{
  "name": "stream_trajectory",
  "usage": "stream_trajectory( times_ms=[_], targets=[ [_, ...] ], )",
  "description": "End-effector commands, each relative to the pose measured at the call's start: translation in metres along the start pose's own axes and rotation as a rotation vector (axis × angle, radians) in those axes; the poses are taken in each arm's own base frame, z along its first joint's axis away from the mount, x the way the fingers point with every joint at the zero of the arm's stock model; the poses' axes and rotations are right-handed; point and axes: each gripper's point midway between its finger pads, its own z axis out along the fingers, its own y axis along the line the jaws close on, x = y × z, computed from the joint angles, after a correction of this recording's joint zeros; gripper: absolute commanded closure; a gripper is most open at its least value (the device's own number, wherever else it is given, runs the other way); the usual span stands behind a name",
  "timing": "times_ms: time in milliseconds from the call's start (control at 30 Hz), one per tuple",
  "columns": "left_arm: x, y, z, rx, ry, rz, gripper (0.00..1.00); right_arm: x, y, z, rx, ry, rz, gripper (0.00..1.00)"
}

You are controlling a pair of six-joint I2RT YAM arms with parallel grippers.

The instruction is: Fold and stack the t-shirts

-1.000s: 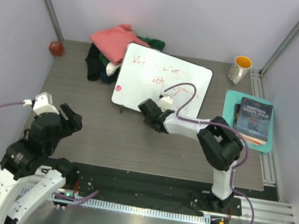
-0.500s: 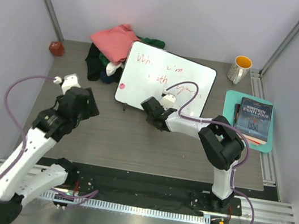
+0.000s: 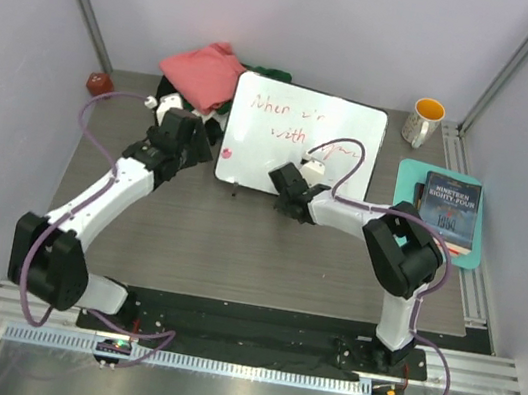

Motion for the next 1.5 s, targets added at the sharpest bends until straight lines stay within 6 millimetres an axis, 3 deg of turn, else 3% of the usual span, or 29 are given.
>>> stream_trajectory(
  times_ms=[0, 200, 333, 700, 933, 1067, 1200, 1267, 1333, 1367, 1467],
  targets=[
    [-0.032, -0.049, 0.027, 0.169, -0.027, -0.019, 0.19, 0.018, -0.082, 0.016, 0.261, 0.080, -0.082, 0.99],
    [-0.012, -0.079, 0.074, 0.243, 0.066, 0.013, 0.19, 0.030, -0.078, 0.024, 0.239, 0.130, -0.098, 0.99],
    [0.006, -0.082, 0.100, 0.240, 0.123, 0.038, 0.19, 0.036, -0.080, 0.024, 0.225, 0.147, -0.101, 0.99],
    [0.016, -0.092, 0.120, 0.312, 0.092, 0.055, 0.21, 0.043, -0.084, 0.026, 0.207, 0.169, -0.107, 0.99],
    [0.003, -0.091, 0.107, 0.393, 0.016, 0.083, 0.19, 0.042, -0.094, 0.020, 0.210, 0.175, -0.112, 0.99],
    [0.012, -0.092, 0.112, 0.469, 0.063, 0.035, 0.24, 0.043, -0.099, 0.017, 0.213, 0.183, -0.116, 0.99],
    [0.021, -0.090, 0.112, 0.481, 0.088, 0.002, 0.54, 0.044, -0.102, 0.016, 0.216, 0.189, -0.116, 0.99],
    [0.024, -0.087, 0.109, 0.479, 0.080, -0.014, 0.60, 0.046, -0.102, 0.017, 0.216, 0.194, -0.119, 0.99],
    [0.023, -0.083, 0.106, 0.472, 0.066, -0.018, 0.72, 0.046, -0.103, 0.019, 0.220, 0.197, -0.119, 0.99],
    [0.023, -0.083, 0.106, 0.469, 0.062, -0.017, 0.82, 0.047, -0.103, 0.019, 0.223, 0.198, -0.117, 0.99],
    [0.023, -0.079, 0.106, 0.457, 0.059, -0.017, 0.98, 0.046, -0.103, 0.019, 0.224, 0.193, -0.099, 0.99]
  ],
)
